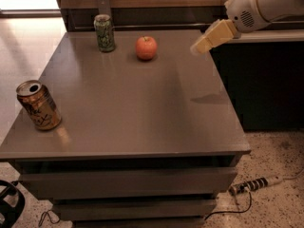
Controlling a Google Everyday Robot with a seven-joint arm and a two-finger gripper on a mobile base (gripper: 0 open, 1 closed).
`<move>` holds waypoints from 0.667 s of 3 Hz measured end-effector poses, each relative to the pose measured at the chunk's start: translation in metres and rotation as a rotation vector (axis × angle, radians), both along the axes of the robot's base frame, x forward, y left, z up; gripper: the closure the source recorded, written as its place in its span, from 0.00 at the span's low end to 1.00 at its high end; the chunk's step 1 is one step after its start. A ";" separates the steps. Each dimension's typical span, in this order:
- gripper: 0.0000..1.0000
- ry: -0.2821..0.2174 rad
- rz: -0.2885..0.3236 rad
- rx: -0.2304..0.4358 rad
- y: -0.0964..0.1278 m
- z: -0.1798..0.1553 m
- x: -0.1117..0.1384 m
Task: Move apple near orange can
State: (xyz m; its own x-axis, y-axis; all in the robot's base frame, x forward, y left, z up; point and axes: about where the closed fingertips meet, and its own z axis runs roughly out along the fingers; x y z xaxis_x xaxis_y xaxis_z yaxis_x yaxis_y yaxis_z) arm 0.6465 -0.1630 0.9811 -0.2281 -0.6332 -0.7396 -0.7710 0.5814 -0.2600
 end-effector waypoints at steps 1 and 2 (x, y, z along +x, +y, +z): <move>0.00 0.002 0.003 0.004 0.004 -0.001 0.002; 0.00 0.006 0.005 0.017 0.008 -0.005 0.007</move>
Offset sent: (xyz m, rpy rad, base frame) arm 0.0127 0.0083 -0.0083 0.0392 0.0096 -0.0007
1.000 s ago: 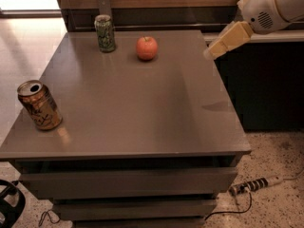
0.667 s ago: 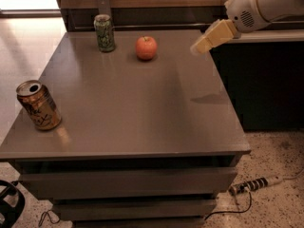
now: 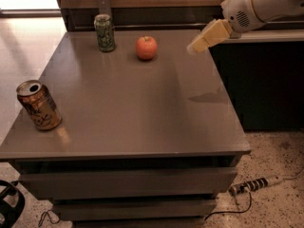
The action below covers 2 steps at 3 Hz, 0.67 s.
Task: Move apple near orange can
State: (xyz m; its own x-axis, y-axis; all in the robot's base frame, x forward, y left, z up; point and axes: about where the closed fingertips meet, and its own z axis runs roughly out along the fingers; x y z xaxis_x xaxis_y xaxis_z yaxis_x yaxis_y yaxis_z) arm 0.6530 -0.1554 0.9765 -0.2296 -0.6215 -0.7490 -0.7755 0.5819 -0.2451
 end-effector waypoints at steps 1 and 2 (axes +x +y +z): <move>0.00 -0.004 0.003 0.035 0.008 -0.009 0.024; 0.00 -0.023 0.015 0.078 0.018 -0.018 0.056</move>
Offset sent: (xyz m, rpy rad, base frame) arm 0.0981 0.0240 -0.0262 0.1348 -0.0560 0.0222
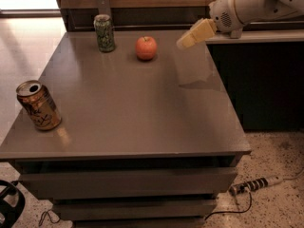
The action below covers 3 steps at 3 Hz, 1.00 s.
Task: Move apple near orange can
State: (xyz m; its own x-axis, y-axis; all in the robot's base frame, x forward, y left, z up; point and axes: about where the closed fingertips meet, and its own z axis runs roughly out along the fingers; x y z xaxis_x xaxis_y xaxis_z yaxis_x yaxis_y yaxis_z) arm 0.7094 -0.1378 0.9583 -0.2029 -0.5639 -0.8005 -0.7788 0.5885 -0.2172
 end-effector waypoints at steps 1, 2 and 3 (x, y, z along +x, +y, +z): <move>0.00 -0.009 0.004 0.038 0.007 -0.010 0.026; 0.00 -0.004 0.014 0.067 0.018 -0.023 0.046; 0.00 0.016 0.040 0.089 0.036 -0.037 0.060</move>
Offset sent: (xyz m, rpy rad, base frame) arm 0.0680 0.0238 -0.0313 0.0988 -0.0042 0.0159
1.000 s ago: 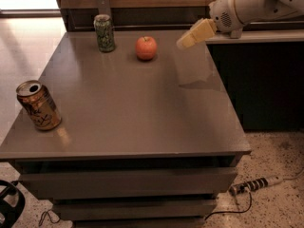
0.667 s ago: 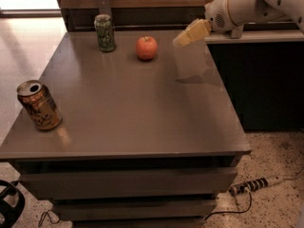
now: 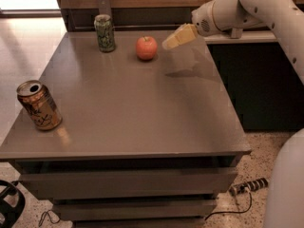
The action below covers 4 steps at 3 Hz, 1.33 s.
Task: Move apple near orange can
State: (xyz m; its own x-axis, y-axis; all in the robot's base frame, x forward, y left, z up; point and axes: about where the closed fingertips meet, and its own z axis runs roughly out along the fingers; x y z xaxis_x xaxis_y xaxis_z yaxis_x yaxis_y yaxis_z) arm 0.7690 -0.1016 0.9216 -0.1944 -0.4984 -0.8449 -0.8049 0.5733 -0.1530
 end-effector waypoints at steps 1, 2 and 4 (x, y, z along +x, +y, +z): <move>0.00 0.012 0.022 0.024 0.017 -0.012 0.009; 0.00 0.017 0.037 0.057 0.034 -0.021 0.014; 0.00 0.033 0.042 0.151 0.056 -0.046 0.027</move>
Offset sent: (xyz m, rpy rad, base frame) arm 0.0201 0.0461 -0.0270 0.0950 0.0145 0.0430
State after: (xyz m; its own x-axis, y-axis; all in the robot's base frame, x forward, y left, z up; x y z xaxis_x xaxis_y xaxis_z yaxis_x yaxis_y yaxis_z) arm 0.7965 -0.0459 0.8759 -0.2044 -0.3745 -0.9044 -0.8321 0.5532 -0.0410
